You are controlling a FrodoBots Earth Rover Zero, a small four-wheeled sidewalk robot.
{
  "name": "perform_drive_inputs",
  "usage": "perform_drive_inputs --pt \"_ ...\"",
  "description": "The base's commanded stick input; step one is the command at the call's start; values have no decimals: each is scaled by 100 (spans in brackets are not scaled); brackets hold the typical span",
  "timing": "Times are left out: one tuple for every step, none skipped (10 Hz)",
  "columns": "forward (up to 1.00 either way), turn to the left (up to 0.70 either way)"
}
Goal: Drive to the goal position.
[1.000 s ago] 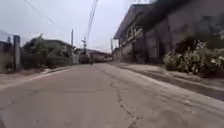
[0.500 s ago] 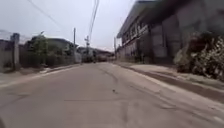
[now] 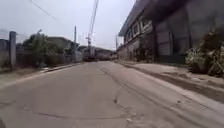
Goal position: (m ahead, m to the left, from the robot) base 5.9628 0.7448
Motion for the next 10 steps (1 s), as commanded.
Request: perform_drive_inputs --pt "100 1" --pt "100 1" --pt "100 1" --pt "100 1" --pt "100 1" --pt "100 1" --pt "100 1" --pt "100 1" --pt "100 1" --pt "100 1"
